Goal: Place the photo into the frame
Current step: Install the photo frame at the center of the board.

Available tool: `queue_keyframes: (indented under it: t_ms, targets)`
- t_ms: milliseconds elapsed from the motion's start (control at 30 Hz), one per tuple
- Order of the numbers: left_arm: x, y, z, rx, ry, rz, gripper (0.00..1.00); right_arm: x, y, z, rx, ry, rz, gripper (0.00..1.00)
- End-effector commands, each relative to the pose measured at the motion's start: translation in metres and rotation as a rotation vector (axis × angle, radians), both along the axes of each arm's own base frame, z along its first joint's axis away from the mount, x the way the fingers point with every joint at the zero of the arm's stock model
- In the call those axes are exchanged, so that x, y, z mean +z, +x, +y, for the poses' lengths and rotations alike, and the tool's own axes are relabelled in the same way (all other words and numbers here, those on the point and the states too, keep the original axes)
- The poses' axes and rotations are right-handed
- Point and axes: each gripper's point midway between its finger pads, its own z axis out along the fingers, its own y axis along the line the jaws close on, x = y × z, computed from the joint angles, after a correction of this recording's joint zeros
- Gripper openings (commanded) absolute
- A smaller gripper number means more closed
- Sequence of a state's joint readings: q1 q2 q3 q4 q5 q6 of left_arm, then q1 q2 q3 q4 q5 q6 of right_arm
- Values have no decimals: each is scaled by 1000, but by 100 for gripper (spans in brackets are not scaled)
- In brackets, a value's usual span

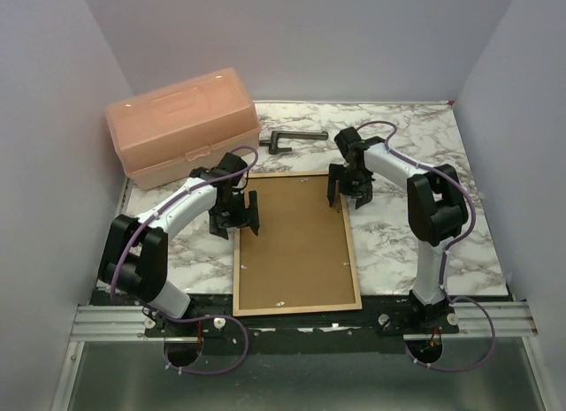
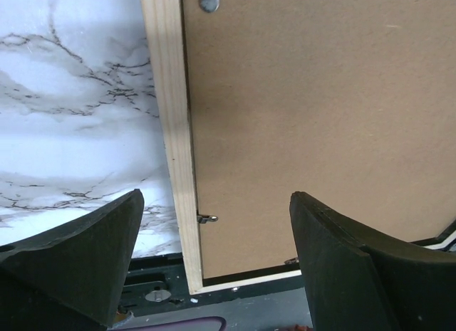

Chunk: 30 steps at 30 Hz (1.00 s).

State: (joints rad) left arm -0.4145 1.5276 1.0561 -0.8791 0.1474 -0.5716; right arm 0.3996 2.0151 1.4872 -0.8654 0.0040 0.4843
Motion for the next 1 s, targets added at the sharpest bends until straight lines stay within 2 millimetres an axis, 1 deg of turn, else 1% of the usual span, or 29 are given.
queue_keyframes:
  t_ms: [0, 67, 133, 300, 367, 467, 567, 600, 667, 733, 800, 833, 967]
  targets:
    - [-12, -8, 5, -17, 4, 23, 84, -4, -9, -6, 32, -22, 28, 79]
    - [-15, -10, 5, -17, 2, 29, 84, 0, -13, 2, 42, 30, 30, 74]
    - [-18, -12, 5, -14, -3, 33, 84, 2, -14, 5, 44, 49, 27, 69]
    - [-25, -18, 6, -13, -7, 49, 83, 6, -18, 10, 62, 83, 38, 64]
    - [-26, -19, 6, -13, -7, 52, 82, 5, -18, 12, 68, 95, 37, 55]
    - [-26, -20, 6, -13, -10, 52, 82, -2, -18, 10, 66, 81, 45, 47]
    - [-25, -21, 7, -14, -10, 49, 81, -10, -18, 3, 60, 37, 54, 32]
    - [-25, -21, 7, -15, -10, 48, 81, -11, -18, 1, 58, 25, 54, 22]
    - [-25, -22, 7, -16, -9, 48, 81, -12, -18, -3, 49, 4, 53, 10]
    - [-25, -22, 7, -15, -14, 47, 80, -13, -18, -6, 44, -15, 49, 2]
    - [-25, -22, 6, -13, -17, 43, 80, -12, -18, -7, 39, -17, 46, 0]
    - [-25, -22, 6, -12, -18, 42, 80, -12, -16, -11, 34, -39, 31, 0]
    - [-23, -19, 11, -2, 12, 35, 81, -7, -17, -10, 25, -27, 25, 1]
